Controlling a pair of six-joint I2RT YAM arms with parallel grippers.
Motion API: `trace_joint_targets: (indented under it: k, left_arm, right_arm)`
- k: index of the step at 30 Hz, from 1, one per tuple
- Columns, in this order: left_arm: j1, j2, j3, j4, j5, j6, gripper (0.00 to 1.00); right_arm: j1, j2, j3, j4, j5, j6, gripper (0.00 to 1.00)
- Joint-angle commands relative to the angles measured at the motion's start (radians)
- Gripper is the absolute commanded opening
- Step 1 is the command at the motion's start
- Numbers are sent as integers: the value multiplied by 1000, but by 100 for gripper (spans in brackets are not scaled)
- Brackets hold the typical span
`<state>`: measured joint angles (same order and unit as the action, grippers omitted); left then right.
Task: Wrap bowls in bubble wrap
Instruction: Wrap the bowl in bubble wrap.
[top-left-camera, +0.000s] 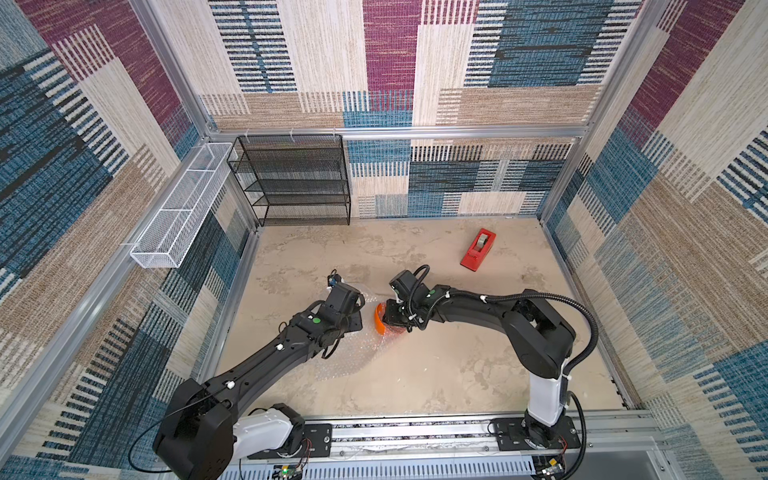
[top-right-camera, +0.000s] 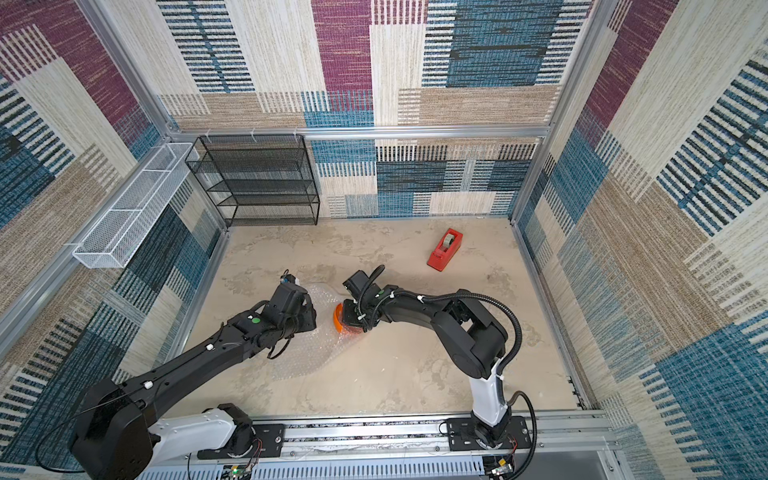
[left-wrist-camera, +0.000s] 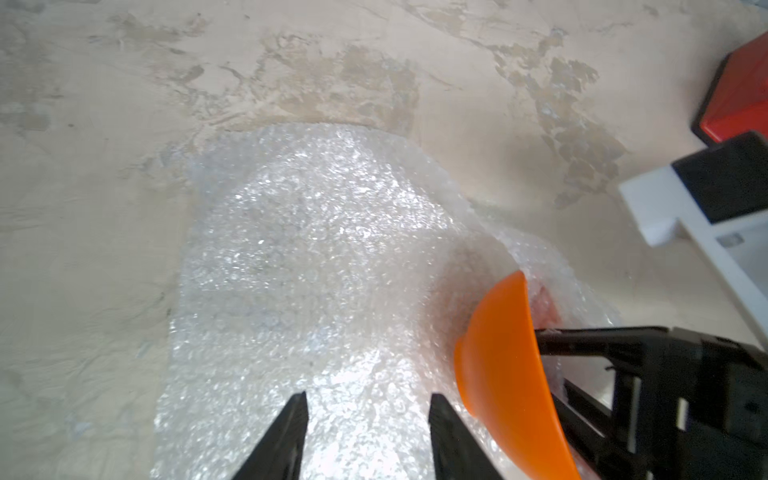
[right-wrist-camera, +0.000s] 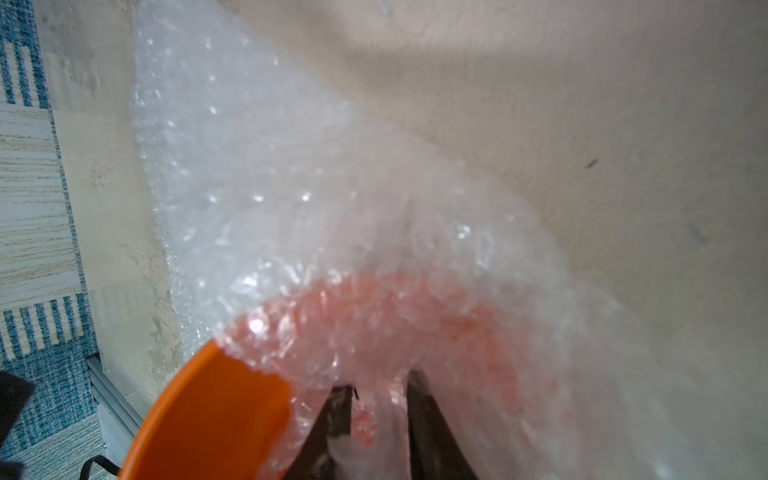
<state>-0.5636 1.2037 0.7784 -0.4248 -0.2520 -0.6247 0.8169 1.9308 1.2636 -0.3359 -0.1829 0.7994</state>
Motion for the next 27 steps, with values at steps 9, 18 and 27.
trace_joint_targets:
  k: [9,18,27]
  left_arm:
    - [137,6,2,-114,-26,-70,52]
    - [323,149,61,-96,68,-78,53]
    - [453,310,134,58,254,-27,60]
  right_arm:
    - [46,41,130,-135,119,-45,26]
    - [60,64,164,-172,145,-53,26]
    - [70,82,186,-191,161,-57,26]
